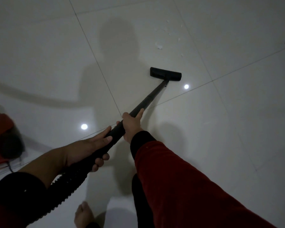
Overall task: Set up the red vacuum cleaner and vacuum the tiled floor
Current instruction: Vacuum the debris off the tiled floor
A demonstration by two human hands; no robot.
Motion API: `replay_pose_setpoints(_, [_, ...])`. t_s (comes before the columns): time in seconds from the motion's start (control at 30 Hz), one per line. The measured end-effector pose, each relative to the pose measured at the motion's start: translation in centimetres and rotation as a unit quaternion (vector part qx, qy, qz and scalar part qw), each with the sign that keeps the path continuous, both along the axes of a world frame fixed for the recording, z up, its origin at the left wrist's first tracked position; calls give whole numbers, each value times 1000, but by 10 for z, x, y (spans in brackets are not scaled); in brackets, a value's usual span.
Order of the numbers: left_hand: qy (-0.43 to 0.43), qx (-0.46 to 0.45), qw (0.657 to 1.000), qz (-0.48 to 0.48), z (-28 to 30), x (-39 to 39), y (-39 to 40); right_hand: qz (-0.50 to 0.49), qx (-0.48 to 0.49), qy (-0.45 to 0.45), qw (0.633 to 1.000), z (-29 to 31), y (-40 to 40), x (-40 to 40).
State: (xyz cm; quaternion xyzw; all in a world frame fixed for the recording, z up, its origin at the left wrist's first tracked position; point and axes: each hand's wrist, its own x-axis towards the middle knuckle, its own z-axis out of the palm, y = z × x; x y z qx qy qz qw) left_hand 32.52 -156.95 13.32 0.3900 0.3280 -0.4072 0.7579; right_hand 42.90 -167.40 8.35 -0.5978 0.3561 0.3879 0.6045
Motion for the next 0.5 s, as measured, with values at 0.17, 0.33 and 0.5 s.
replay_pose_setpoints(0.17, [12,-26,999,28,-5,55,-10,34,-9,-2,999,-2,-8,63])
replay_pose_setpoints(0.33, [13,-25,999,23,6,85,-9,22,-11,10,1000,7,-7,92])
replay_pose_setpoints(0.5, [6,-35,999,-1,20,80,9,2,-6,16,1000,23,4,81])
